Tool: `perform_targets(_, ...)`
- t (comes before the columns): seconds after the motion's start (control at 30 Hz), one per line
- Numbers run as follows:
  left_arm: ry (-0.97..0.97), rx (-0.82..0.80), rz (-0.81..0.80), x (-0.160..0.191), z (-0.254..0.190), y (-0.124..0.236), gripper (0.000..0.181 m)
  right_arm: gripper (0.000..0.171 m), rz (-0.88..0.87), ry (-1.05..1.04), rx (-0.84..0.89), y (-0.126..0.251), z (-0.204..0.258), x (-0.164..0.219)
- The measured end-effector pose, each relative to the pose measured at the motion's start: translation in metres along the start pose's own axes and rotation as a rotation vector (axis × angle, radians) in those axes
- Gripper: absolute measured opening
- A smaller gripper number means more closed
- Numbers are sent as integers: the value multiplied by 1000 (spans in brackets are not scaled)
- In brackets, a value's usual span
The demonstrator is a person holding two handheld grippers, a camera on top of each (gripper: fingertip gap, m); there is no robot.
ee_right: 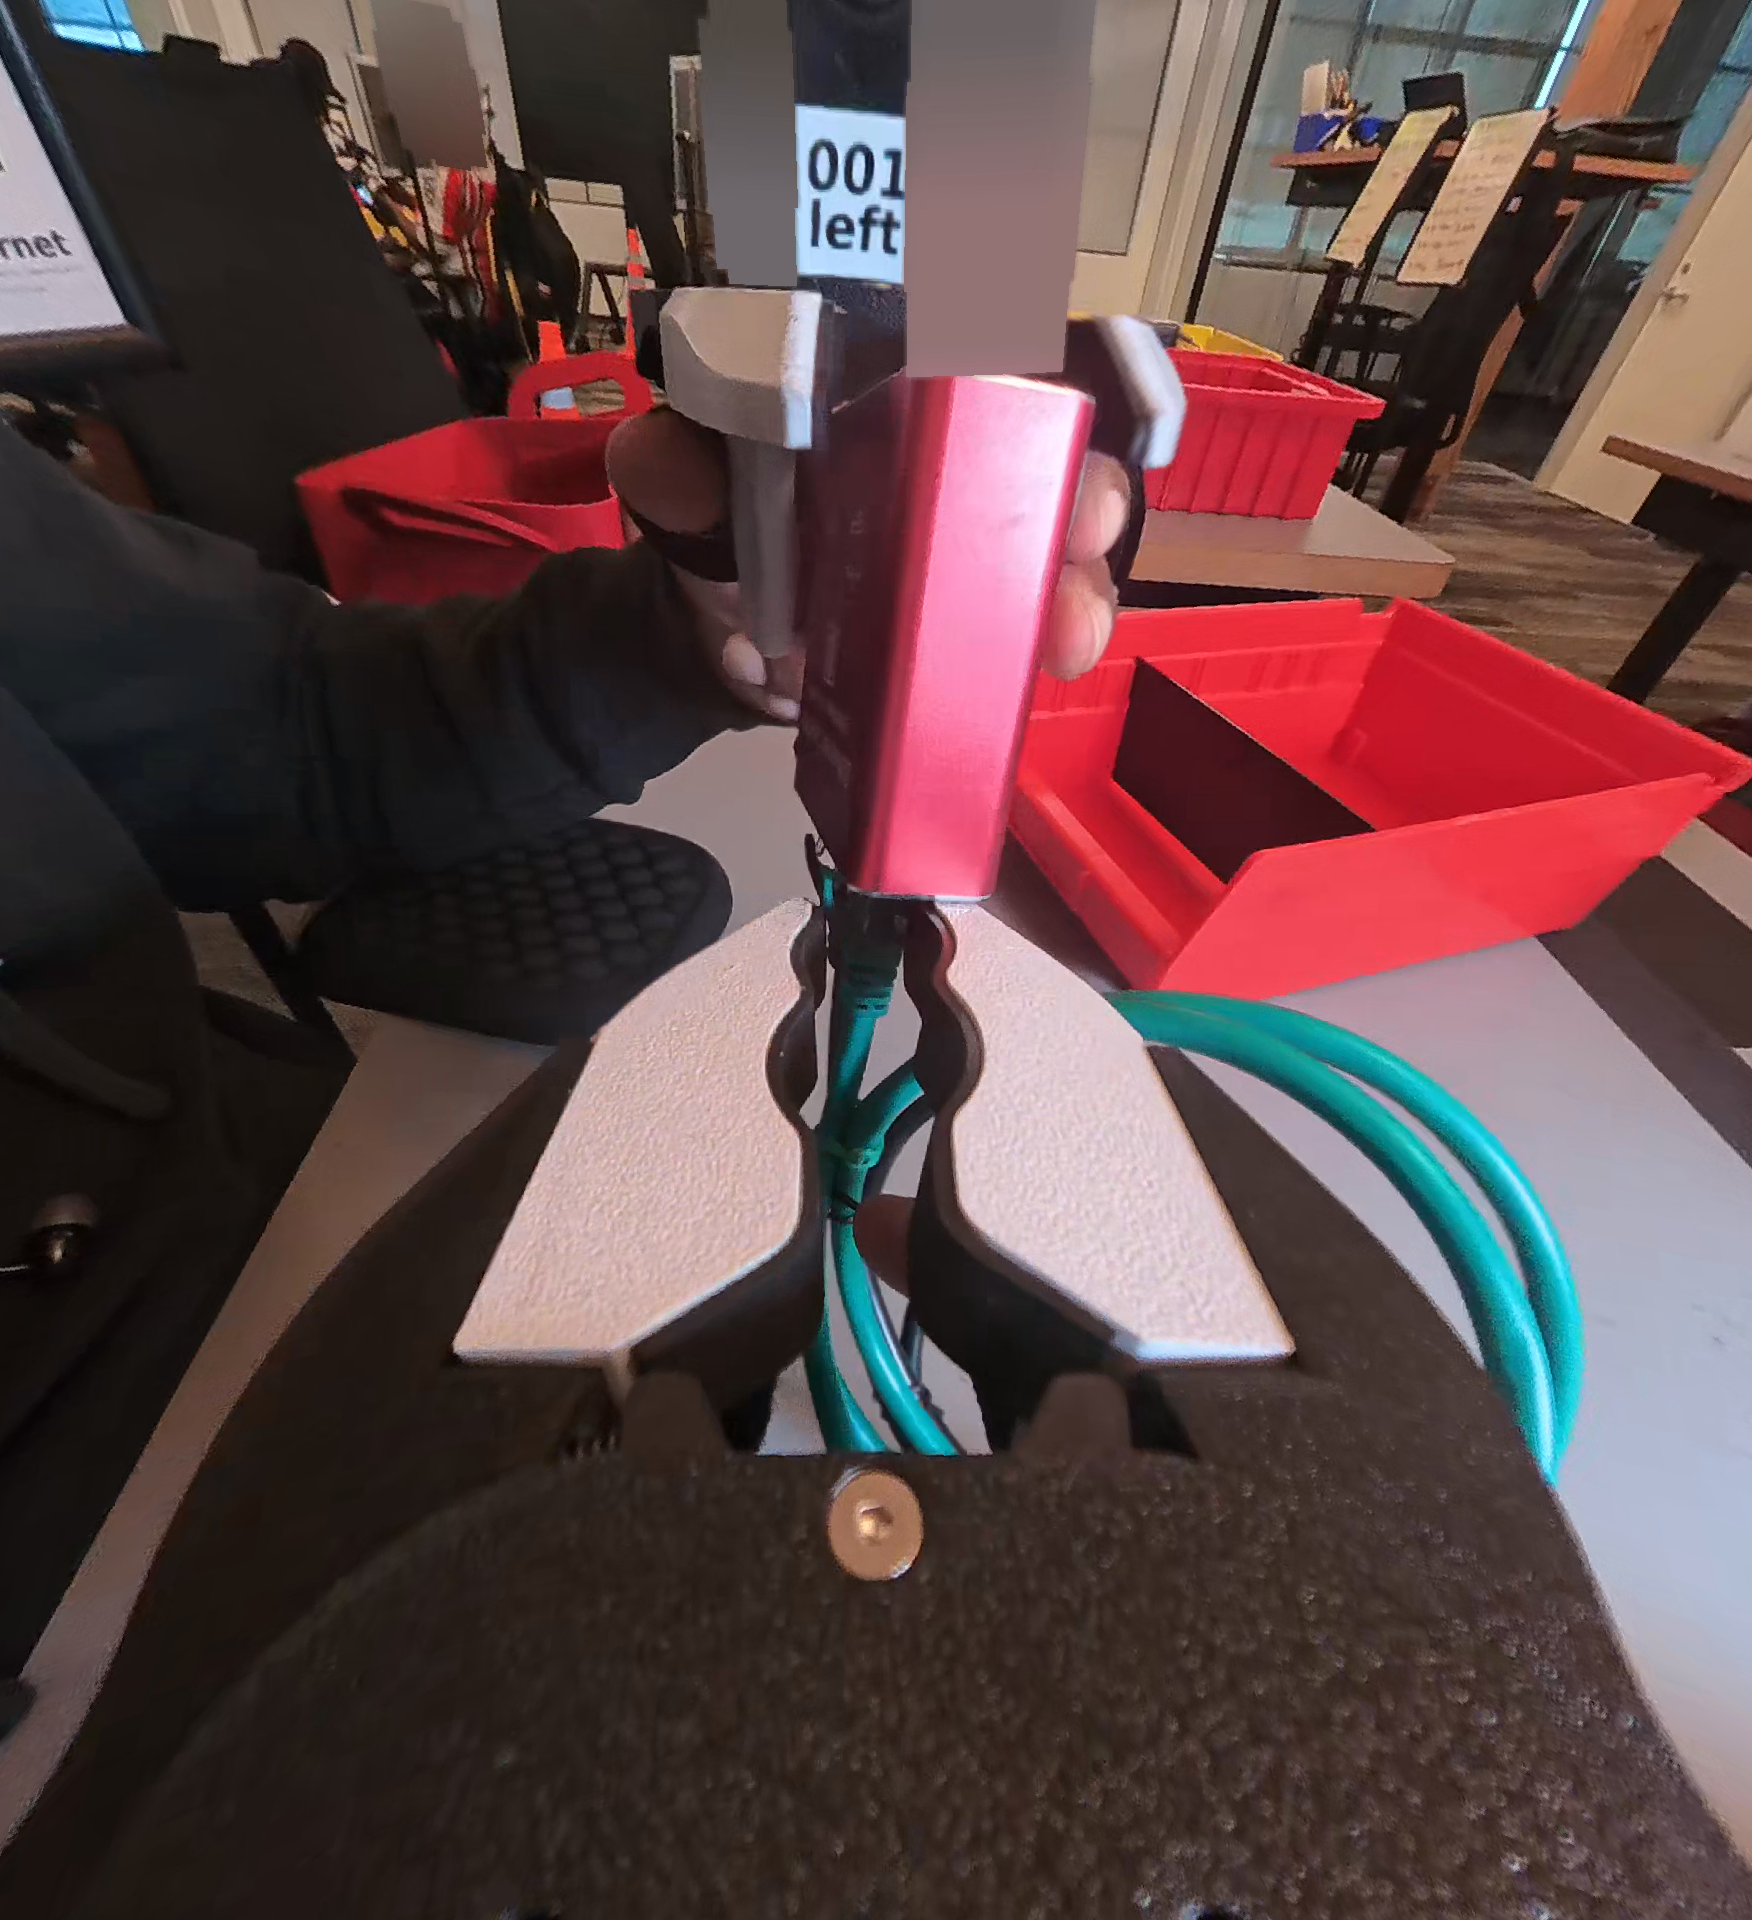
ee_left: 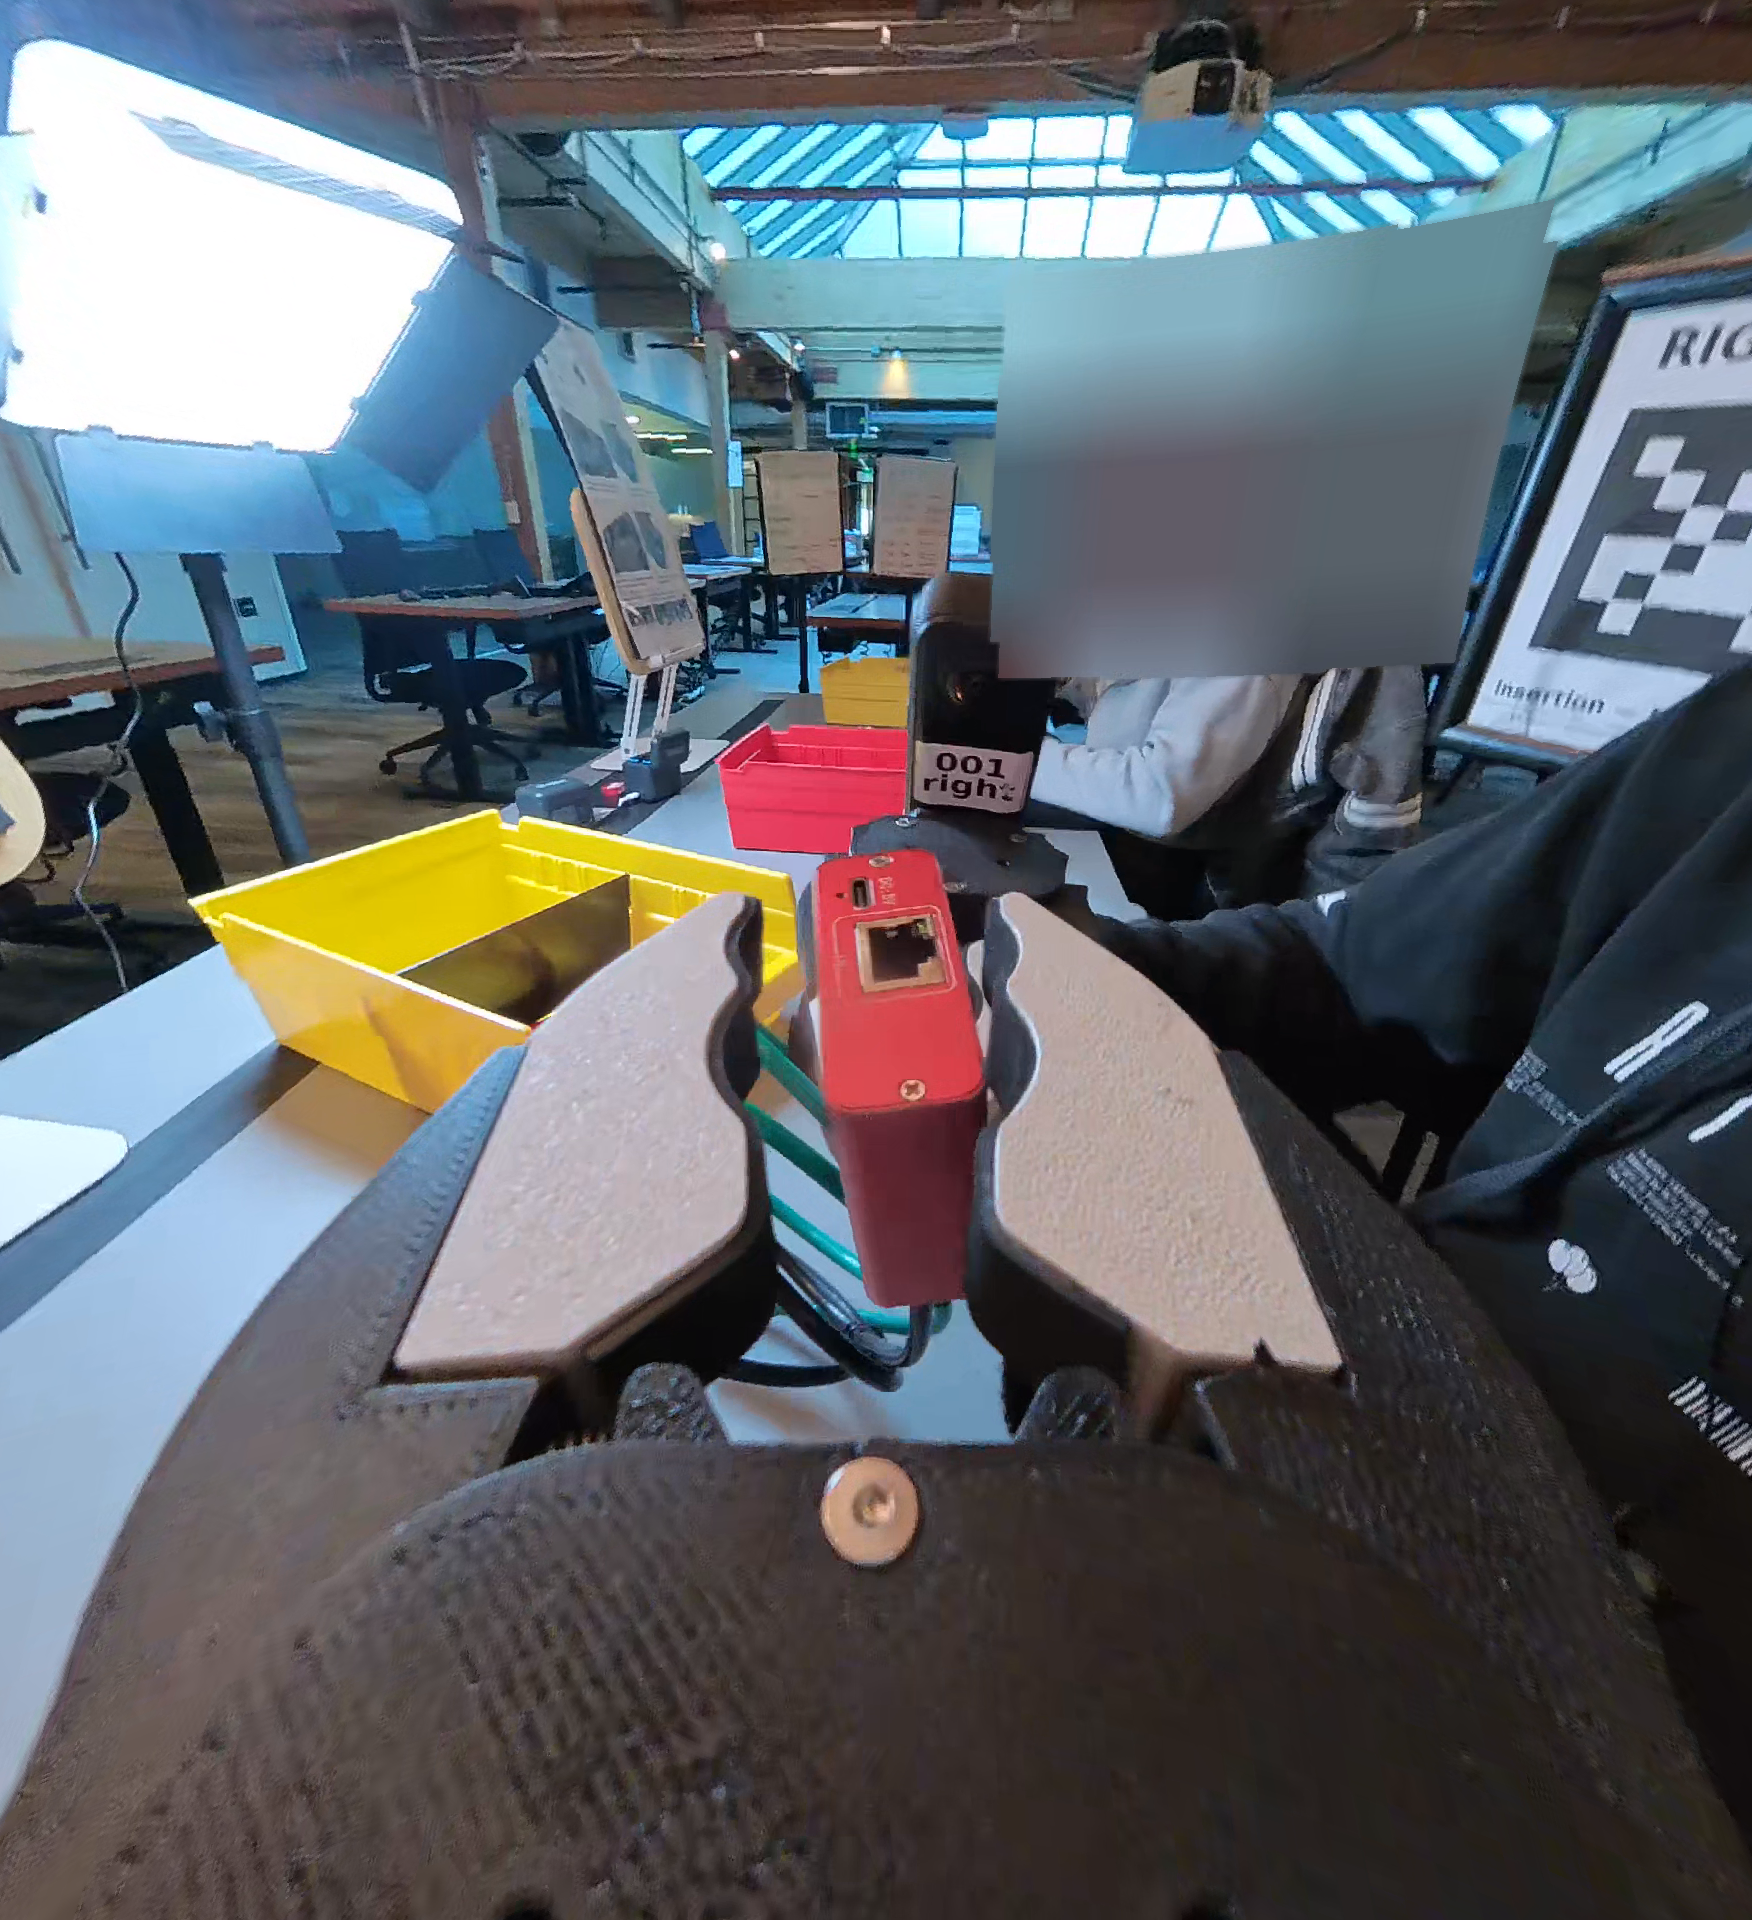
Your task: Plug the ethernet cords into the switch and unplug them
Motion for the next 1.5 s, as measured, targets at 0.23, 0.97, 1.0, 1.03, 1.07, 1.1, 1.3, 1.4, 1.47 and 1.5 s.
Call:
perform_targets(0.23,59,-37,-1,20,-1,10,47,13,-25,-37,31,0,-4,-3)
perform_targets(0.97,-202,-123,-50,3,-21,6,27,14,-177,-489,-30,-23,1,-10)
perform_targets(1.0,-198,-120,-61,3,-21,6,27,13,-190,-508,-30,-24,2,-10)
perform_targets(1.03,-190,-112,-80,1,-22,7,27,14,-215,-525,-43,-23,3,-12)
perform_targets(1.07,-160,-95,-107,-2,-23,8,27,13,-253,-502,-58,-22,5,-15)
perform_targets(1.1,-121,-80,-118,-4,-22,8,27,14,-255,-428,-34,-21,7,-16)
perform_targets(1.3,75,-10,-258,-13,-17,12,28,13,-240,-122,32,-15,14,-32)
perform_targets(1.4,115,-17,-295,-11,-14,13,27,14,-273,-174,31,-15,13,-31)
perform_targets(1.47,139,-23,-318,-11,-12,13,27,14,-316,-254,-9,-15,12,-32)
perform_targets(1.5,135,-23,-318,-11,-13,13,27,15,-345,-289,-31,-15,12,-33)
Point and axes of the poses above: each gripper's, where its closed fingertips meet, y back along the fingers, x out of its underside, z = x × y across the jaws, the point moved 4 cm from there along y, back along the fingers, and after that the axes turned 1 degree about -y, right-handed, at the moved point
